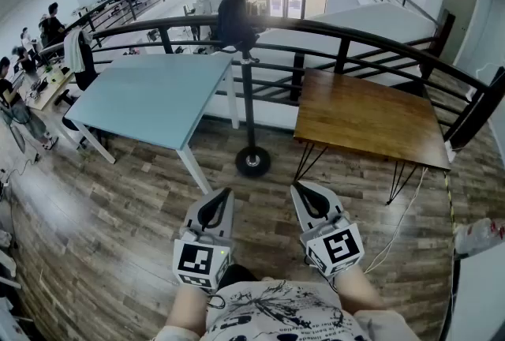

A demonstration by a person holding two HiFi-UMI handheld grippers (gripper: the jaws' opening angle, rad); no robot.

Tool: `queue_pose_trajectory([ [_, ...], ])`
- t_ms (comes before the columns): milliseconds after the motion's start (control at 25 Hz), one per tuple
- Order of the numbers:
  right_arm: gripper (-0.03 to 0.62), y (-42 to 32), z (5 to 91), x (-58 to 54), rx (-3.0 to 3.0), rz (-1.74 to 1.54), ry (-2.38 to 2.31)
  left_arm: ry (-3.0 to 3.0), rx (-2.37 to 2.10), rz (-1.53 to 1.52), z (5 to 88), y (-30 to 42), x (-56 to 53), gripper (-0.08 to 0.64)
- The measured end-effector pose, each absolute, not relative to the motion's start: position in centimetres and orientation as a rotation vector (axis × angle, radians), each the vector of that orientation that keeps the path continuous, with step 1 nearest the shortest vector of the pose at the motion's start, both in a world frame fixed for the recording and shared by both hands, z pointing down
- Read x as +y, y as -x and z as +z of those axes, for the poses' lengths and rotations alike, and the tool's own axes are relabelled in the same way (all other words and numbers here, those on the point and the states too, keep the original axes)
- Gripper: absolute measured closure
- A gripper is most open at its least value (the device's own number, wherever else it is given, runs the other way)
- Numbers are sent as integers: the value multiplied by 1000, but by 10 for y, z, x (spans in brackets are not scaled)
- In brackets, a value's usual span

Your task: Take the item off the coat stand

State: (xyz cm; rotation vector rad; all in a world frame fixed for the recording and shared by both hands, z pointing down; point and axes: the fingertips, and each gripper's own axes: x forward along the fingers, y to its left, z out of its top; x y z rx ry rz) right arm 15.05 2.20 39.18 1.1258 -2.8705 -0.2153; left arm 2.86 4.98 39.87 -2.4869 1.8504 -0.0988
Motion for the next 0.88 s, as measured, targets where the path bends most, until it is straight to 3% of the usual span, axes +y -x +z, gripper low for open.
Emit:
queue_pose_trajectory([
  [880,598,-128,407,-4,-2893,-164,-1088,2497,1884,-149,418,-10,28,555],
])
